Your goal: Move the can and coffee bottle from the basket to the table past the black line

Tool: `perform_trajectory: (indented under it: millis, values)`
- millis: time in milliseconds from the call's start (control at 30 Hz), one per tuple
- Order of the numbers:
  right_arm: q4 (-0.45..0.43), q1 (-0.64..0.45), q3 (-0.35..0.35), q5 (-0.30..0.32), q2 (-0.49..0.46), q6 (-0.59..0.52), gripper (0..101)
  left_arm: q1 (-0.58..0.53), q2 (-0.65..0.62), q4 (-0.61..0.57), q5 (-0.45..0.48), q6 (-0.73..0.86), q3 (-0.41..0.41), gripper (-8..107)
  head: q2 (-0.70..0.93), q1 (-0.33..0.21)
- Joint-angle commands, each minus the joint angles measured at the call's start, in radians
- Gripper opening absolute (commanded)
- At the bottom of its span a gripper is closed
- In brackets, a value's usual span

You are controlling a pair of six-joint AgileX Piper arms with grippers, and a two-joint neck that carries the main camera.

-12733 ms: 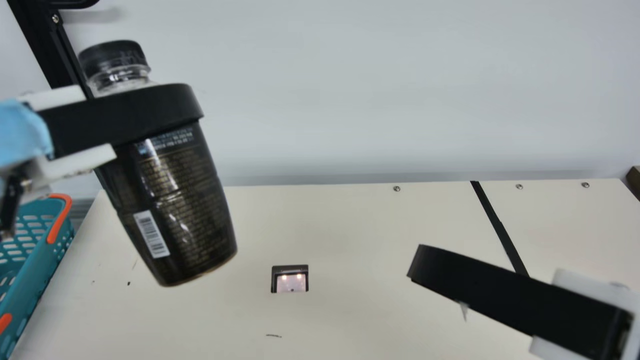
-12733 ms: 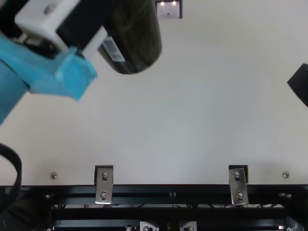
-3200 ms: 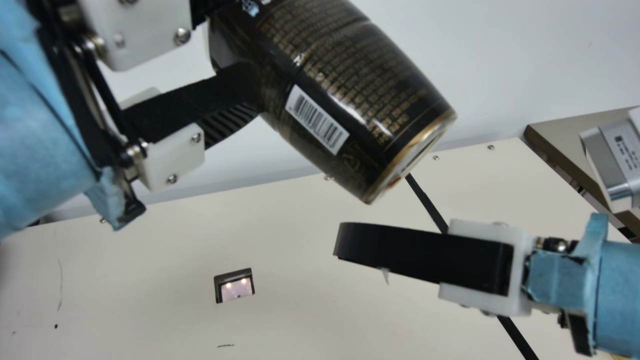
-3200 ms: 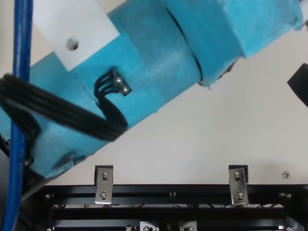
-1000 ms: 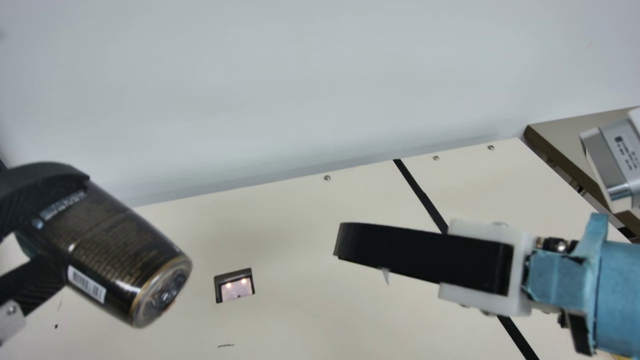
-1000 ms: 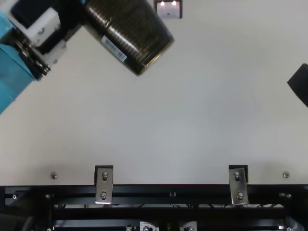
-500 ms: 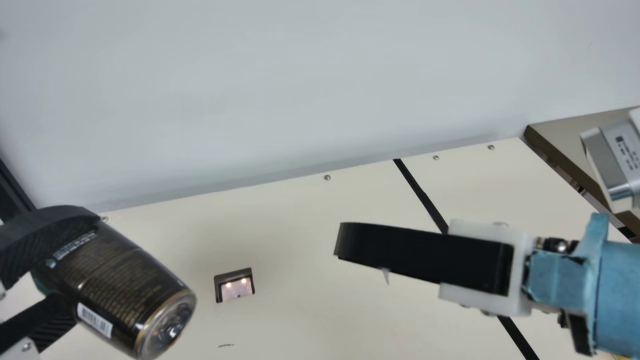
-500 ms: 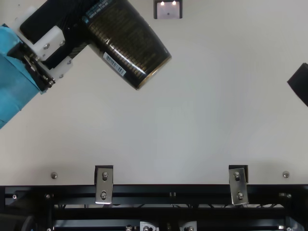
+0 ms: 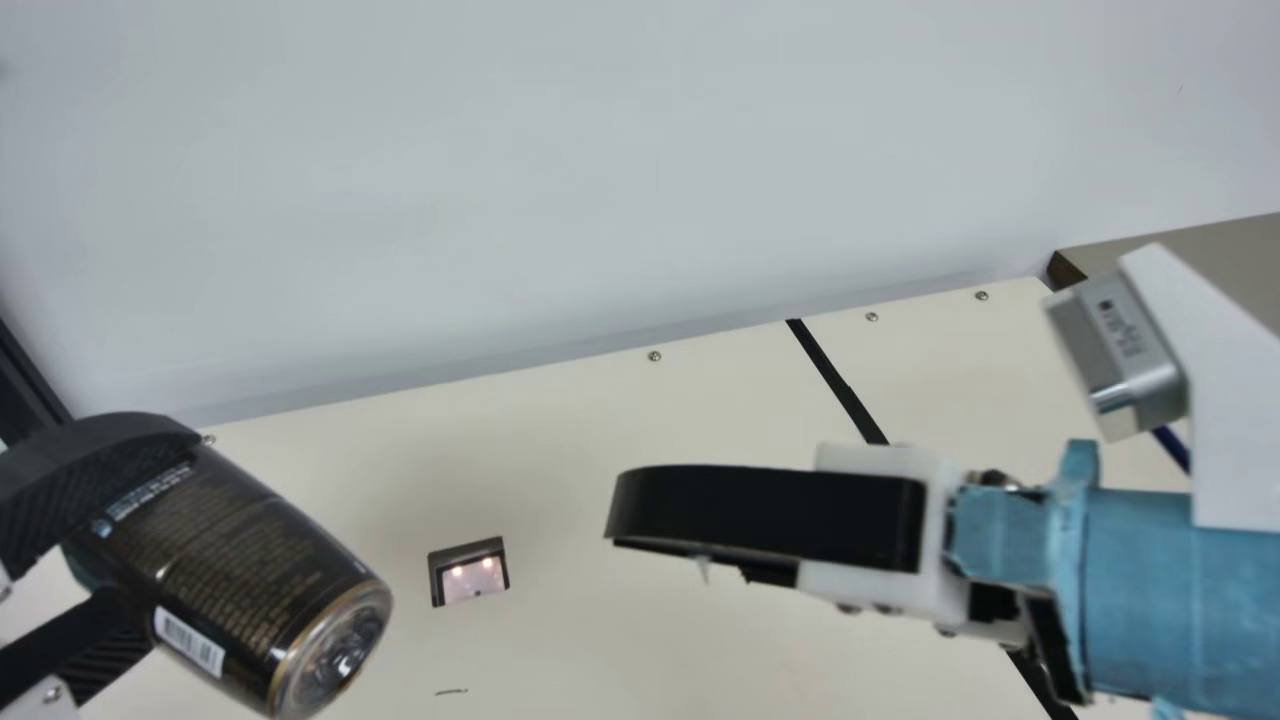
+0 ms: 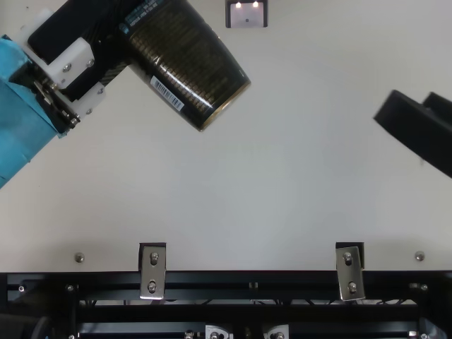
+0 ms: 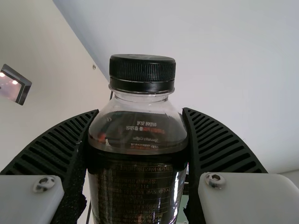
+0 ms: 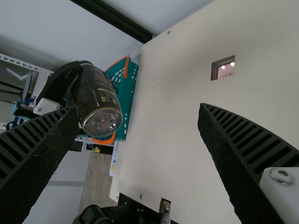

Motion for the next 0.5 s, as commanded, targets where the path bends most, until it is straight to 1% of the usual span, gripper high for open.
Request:
perform_trajectory:
  millis: [0,67,133,167,233,267,467]
  values:
    - [0.018,0.077,0.011,-0.053,0.026,0.03,101,0.0,0.0,0.0,0.0,0.0,0.0,10,-0.012,-0.004]
    - [0.041,0.131,0.022,-0.097,0.05,0.055,101,0.0,0.0,0.0,0.0,0.0,0.0,10,-0.012,-0.004]
    - [0.028,0.18,0.028,-0.153,0.07,0.067,101,0.0,0.0,0.0,0.0,0.0,0.0,10,-0.012,-0.004]
    - [0.044,0.126,0.029,-0.104,0.061,0.062,101,0.0,0.0,0.0,0.0,0.0,0.0,10,-0.012,-0.004]
    - [0.043,0.166,0.031,-0.143,0.073,0.069,101,0.0,0.0,0.0,0.0,0.0,0.0,10,-0.012,-0.004]
    - [0.043,0.176,0.031,-0.151,0.072,0.069,101,0.0,0.0,0.0,0.0,0.0,0.0,10,-0.012,-0.004]
    - [0.051,0.18,0.03,-0.152,0.076,0.068,101,0.0,0.0,0.0,0.0,0.0,0.0,10,-0.012,-0.004]
